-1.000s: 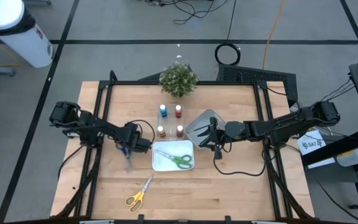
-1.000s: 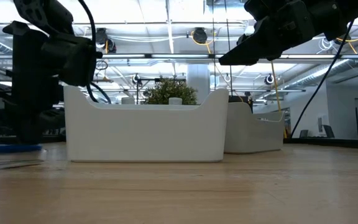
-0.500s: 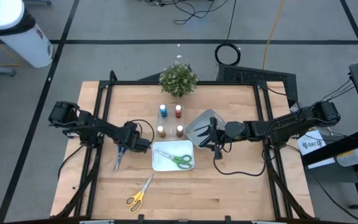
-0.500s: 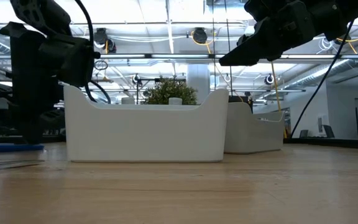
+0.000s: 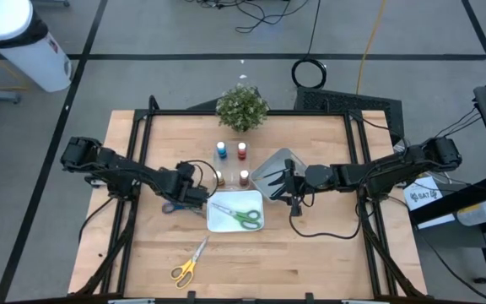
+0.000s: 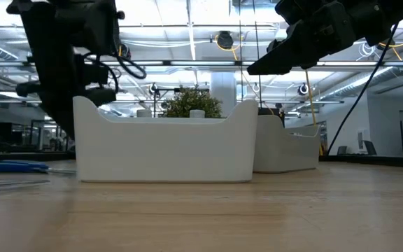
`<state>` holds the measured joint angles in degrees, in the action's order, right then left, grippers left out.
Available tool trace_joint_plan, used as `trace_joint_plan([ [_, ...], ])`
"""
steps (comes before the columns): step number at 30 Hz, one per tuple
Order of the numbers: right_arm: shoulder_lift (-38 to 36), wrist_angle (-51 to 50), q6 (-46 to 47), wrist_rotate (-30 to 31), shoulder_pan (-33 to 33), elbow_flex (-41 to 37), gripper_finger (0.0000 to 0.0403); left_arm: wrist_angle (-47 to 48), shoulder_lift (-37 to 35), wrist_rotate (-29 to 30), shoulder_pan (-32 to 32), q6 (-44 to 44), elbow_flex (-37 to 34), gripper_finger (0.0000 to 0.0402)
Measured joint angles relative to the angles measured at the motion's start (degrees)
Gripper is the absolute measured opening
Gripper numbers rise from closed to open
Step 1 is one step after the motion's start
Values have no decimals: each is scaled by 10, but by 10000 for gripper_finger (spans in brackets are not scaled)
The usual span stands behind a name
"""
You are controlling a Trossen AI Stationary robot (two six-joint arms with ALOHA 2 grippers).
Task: Pick & Place Paint Supplies
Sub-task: Put the blue scissors into the white bin
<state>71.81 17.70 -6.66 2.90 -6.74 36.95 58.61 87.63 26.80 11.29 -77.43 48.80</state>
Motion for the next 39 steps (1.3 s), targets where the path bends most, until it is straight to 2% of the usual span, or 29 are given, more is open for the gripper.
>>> trace_joint_plan([
  [5,0,0,0,0,0,0,187,13,1,-42,3,65,19,5],
  [14,0,0,4,-2,-1,0,187,13,1,-99,57,189,19,54],
  [19,0,0,11,-2,-1,0,187,16,-9,-142,93,215,17,109],
  [26,32,60,14,-2,-1,0,187,-8,-75,-137,126,302,-20,202],
  [33,101,167,11,-2,-1,0,187,-94,-102,-179,97,439,-128,238],
  [39,141,233,35,-1,-1,1,187,-98,-104,-188,55,504,-161,238],
])
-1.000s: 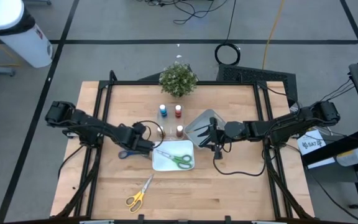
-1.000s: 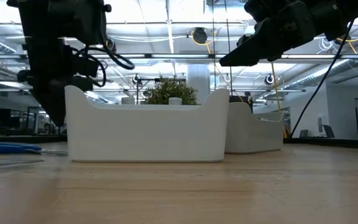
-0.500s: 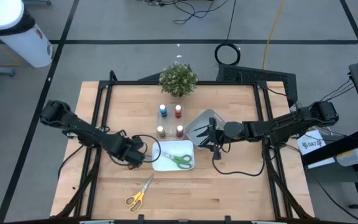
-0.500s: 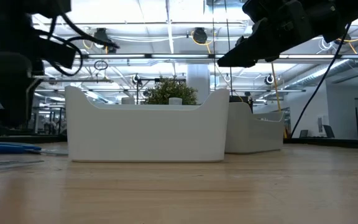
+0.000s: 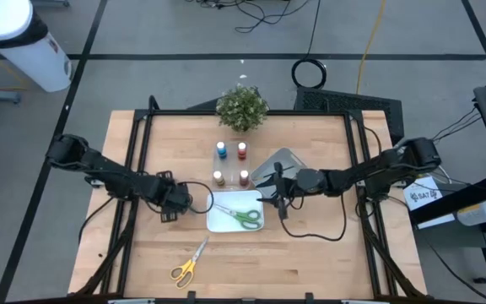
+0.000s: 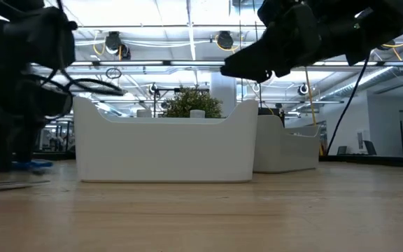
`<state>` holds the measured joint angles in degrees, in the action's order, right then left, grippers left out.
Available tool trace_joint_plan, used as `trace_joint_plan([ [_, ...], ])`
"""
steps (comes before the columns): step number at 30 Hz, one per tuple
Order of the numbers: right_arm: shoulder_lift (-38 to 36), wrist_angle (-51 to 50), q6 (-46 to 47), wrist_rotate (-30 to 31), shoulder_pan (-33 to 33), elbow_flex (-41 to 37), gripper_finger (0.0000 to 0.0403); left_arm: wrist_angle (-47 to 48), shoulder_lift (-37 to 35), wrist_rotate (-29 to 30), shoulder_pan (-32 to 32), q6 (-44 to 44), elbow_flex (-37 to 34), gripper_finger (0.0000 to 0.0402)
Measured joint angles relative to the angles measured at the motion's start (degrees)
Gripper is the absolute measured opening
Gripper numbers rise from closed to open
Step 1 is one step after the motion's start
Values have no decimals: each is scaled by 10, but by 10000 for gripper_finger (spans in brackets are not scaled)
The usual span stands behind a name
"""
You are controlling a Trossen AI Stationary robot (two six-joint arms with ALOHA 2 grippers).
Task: Pick & Place Paint Supplies
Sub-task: Put the blue scissors into the white bin
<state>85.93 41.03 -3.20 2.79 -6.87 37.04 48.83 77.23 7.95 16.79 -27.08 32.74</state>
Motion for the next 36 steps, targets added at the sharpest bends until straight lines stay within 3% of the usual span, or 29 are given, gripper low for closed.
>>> trace_joint_plan([
  [11,2,32,37,1,-9,0,187,-61,3,-50,-25,-2,-20,202],
  [17,2,40,21,0,-20,0,187,-77,1,-25,-7,-12,-47,120],
  [21,2,37,23,1,-20,0,187,-85,1,15,1,-71,-49,61],
  [36,2,39,23,1,-20,0,187,-104,-13,6,64,-218,-32,58],
])
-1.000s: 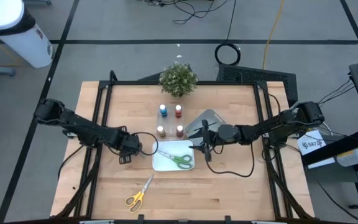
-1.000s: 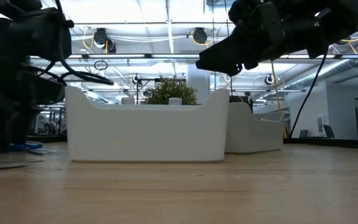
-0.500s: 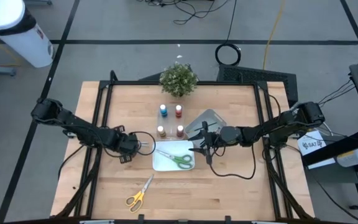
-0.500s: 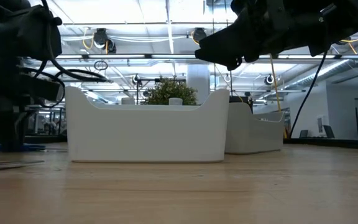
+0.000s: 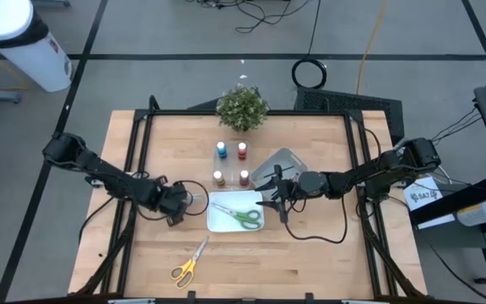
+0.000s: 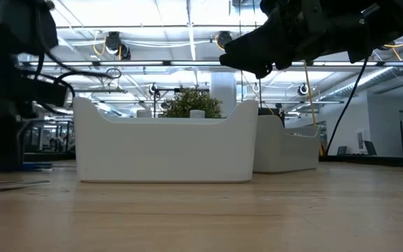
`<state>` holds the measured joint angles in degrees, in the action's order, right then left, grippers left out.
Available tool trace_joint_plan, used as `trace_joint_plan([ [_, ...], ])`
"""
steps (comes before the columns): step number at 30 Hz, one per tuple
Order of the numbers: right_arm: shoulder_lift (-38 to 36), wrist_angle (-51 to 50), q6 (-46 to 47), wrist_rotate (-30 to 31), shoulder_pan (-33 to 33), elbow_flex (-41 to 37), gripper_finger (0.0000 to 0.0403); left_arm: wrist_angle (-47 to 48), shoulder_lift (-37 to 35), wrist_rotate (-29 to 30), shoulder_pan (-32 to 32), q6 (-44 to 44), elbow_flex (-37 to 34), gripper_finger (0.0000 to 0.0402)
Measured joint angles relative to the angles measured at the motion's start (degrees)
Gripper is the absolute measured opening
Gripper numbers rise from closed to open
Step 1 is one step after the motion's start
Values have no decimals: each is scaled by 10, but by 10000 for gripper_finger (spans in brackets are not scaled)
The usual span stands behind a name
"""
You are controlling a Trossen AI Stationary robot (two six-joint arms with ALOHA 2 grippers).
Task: Pick & Place Paint Supplies
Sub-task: Put the blue scissors into the white bin
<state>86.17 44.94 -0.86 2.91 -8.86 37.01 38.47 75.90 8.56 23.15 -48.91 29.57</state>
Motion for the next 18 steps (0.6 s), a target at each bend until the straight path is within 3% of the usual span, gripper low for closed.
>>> trace_joint_plan([
  [3,0,1,0,0,0,0,187,8,-19,-29,8,-11,16,52],
  [6,0,1,0,0,0,0,187,5,-56,-34,18,-18,24,4],
  [18,0,13,17,7,-8,26,187,61,-128,10,51,-66,26,8],
])
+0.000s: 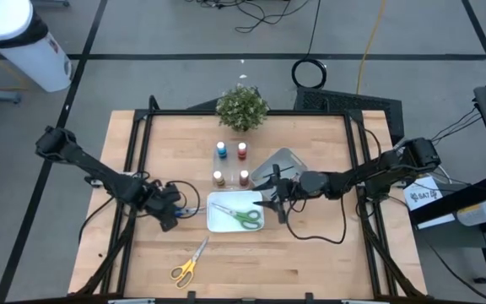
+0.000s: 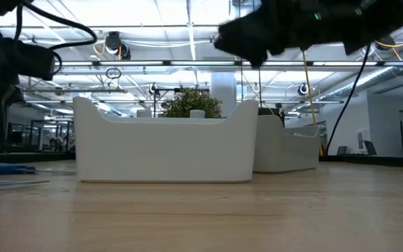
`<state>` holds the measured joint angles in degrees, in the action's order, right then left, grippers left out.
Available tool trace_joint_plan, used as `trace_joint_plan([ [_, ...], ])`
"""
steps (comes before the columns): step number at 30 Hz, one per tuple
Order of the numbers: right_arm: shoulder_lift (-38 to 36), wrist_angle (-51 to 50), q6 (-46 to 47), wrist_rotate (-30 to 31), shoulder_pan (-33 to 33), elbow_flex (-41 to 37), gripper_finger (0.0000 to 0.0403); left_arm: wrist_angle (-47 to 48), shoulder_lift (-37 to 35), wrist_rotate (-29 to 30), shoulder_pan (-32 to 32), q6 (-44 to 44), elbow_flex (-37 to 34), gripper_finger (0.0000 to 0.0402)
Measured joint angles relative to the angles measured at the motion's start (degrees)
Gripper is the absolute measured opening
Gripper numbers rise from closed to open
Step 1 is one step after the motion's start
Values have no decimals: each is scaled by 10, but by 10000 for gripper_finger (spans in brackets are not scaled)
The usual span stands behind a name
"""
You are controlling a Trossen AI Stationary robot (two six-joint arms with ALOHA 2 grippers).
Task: Pick & Place Paint Supplies
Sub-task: Put the blue scissors into the white bin
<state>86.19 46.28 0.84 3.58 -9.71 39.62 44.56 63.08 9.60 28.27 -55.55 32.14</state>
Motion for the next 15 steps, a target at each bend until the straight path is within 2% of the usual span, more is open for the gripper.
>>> trace_joint_plan([
  [7,20,-241,-75,11,-13,218,187,6,-45,41,43,-15,1,3],
  [11,76,-295,-78,7,-13,299,187,9,-48,25,95,-73,1,14],
  [15,131,-290,-95,6,-13,332,187,14,-36,104,129,-162,-9,22],
])
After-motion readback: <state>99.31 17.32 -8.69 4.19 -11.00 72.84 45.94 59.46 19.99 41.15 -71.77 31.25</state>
